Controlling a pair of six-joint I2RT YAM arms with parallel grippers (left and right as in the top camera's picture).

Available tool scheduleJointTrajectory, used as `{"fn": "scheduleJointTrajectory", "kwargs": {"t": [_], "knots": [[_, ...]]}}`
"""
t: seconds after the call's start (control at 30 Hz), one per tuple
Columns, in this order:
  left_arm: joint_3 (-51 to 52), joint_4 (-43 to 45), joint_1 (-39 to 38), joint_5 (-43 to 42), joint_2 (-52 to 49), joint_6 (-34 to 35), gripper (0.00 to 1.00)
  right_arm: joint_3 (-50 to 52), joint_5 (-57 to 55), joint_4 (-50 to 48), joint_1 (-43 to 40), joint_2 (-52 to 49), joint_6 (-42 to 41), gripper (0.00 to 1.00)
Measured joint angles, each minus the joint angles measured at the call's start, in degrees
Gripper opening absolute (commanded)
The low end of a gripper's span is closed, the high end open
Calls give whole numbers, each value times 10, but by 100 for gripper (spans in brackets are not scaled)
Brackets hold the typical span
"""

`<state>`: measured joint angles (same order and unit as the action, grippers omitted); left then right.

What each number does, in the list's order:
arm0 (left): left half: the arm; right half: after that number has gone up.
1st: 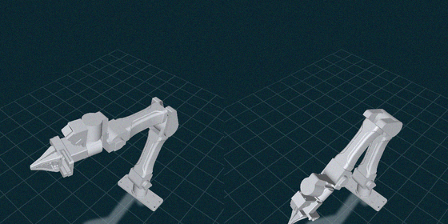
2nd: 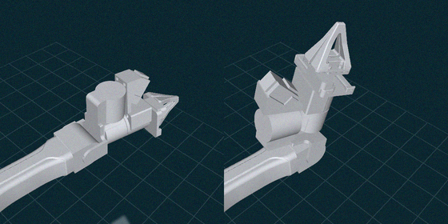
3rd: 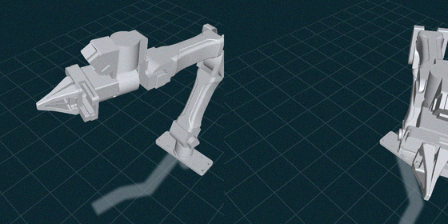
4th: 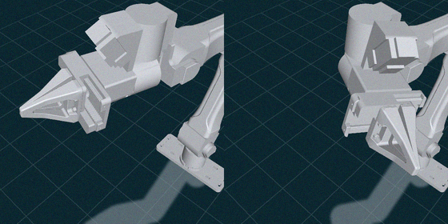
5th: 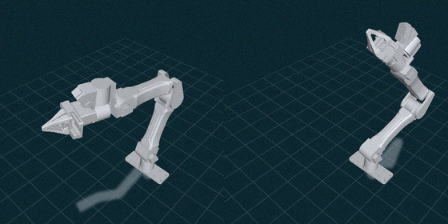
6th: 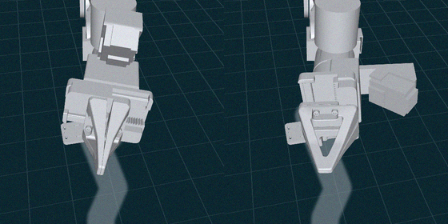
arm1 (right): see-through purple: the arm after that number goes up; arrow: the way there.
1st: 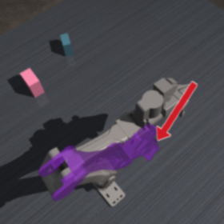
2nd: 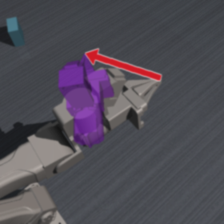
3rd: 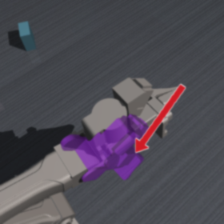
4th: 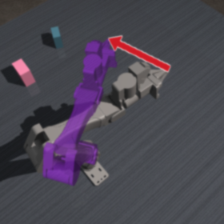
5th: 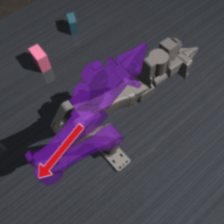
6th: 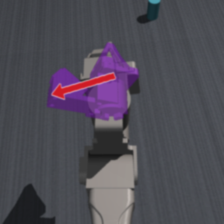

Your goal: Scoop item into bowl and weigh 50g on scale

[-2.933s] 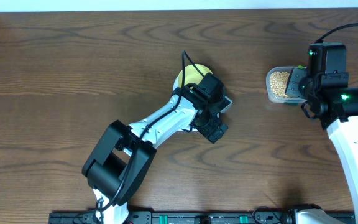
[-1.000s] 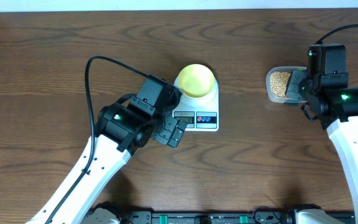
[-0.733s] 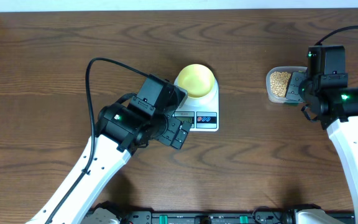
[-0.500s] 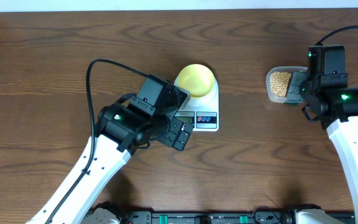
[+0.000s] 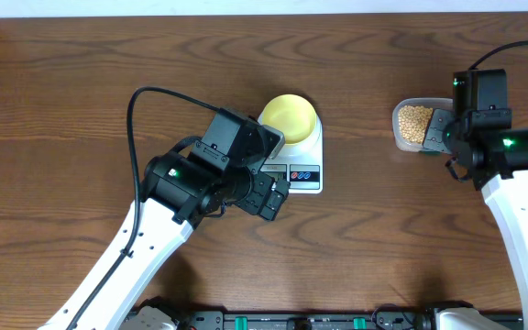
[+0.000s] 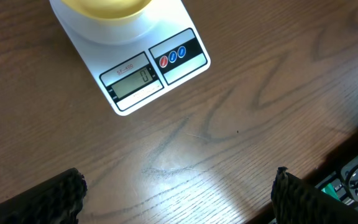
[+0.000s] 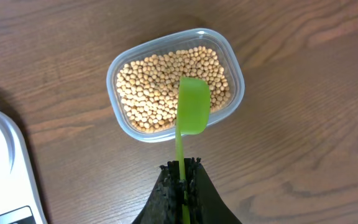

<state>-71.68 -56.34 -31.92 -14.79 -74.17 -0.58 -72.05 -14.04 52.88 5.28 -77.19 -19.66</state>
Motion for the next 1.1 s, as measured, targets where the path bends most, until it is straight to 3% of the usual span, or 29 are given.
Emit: {"fn": "scheduleJointTrajectory", "kwargs": {"t": [0.33, 1.1], "knots": [[0, 0, 0, -2, 0, 4, 98, 0, -24, 14, 0, -66, -28, 1], [0, 0, 0, -2, 0, 4, 98, 0, -76, -59, 0, -142, -31, 1]]}}
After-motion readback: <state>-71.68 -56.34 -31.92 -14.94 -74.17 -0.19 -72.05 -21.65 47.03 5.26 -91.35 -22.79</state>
